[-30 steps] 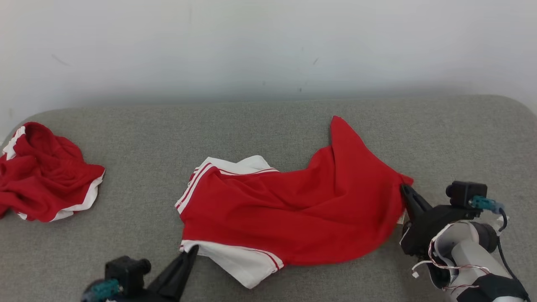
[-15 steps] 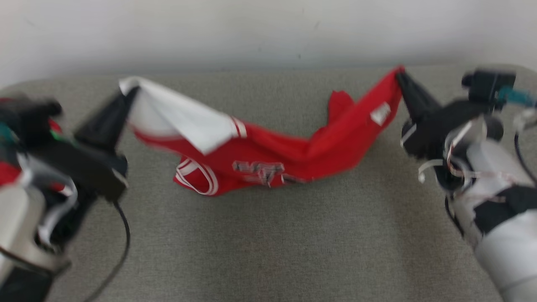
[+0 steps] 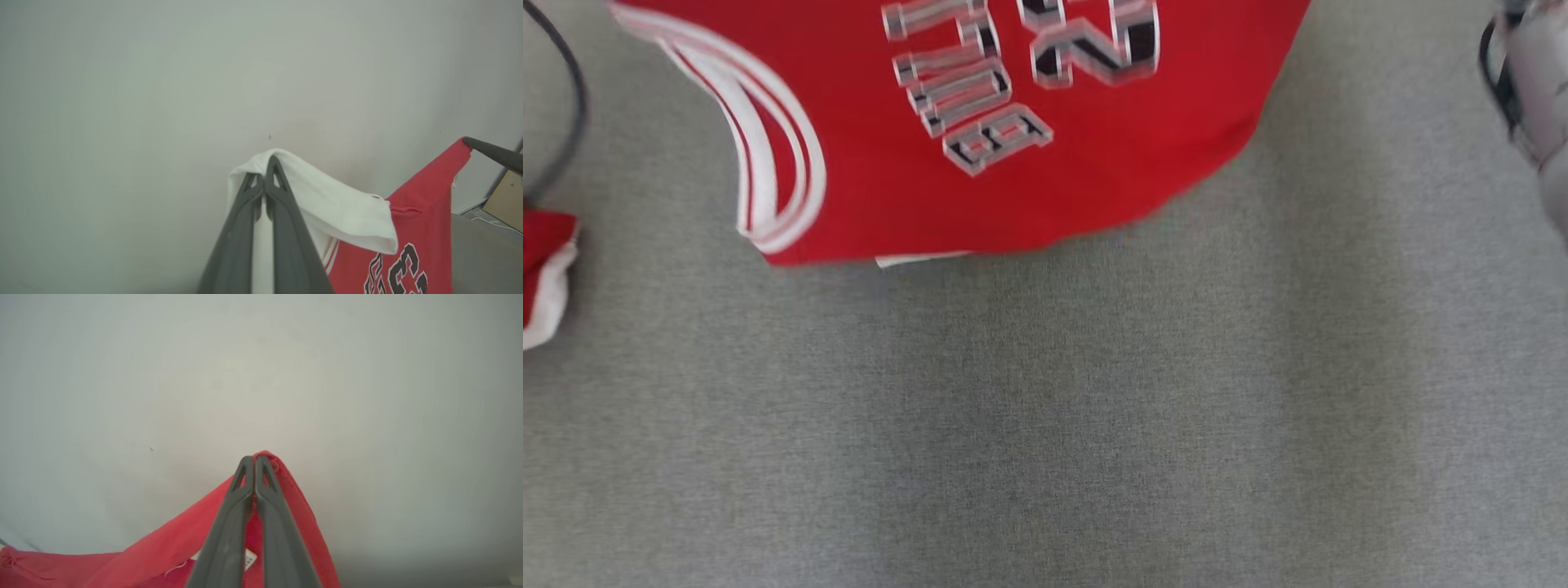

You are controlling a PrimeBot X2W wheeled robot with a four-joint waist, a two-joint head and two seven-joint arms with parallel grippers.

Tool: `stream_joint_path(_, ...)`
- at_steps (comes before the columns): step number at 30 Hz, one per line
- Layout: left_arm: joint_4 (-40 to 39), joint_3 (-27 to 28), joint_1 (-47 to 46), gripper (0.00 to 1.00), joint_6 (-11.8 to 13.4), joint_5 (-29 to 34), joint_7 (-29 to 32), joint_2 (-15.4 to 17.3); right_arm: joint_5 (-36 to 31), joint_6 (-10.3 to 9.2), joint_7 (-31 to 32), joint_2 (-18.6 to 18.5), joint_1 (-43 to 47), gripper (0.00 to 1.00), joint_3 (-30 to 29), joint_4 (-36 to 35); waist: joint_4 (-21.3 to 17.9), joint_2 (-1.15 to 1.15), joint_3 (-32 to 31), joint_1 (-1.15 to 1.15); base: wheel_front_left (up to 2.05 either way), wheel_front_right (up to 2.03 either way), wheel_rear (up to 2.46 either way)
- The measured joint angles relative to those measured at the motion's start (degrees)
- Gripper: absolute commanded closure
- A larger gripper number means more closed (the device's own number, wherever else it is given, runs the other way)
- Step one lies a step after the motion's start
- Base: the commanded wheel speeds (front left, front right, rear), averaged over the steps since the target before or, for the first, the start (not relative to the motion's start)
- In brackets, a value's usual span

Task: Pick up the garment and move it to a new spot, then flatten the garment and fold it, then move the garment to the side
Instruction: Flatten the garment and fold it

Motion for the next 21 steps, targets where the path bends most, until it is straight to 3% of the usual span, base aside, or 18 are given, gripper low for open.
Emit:
stream_joint_path(9, 12.43, -2.45, -17.71, 1.00, 0.00, -1.36, -2.50, -2.54, -4.27, 0.00, -9.61, 3.04, -16.60, 1.00, -3.09, 14.85, -1.38, 0.01, 6.69, 0.00, 0.00, 0.00, 0.00)
stream_joint_path(21, 22.10, -2.63, -32.37, 1.00, 0.30, 0.86, -12.94, -8.37, -12.73, 0.00, -14.52, 1.32, -26.97, 1.00, -10.66, 15.77, -1.56, -0.01, 9.15, -0.04, 0.00, 0.00, 0.00)
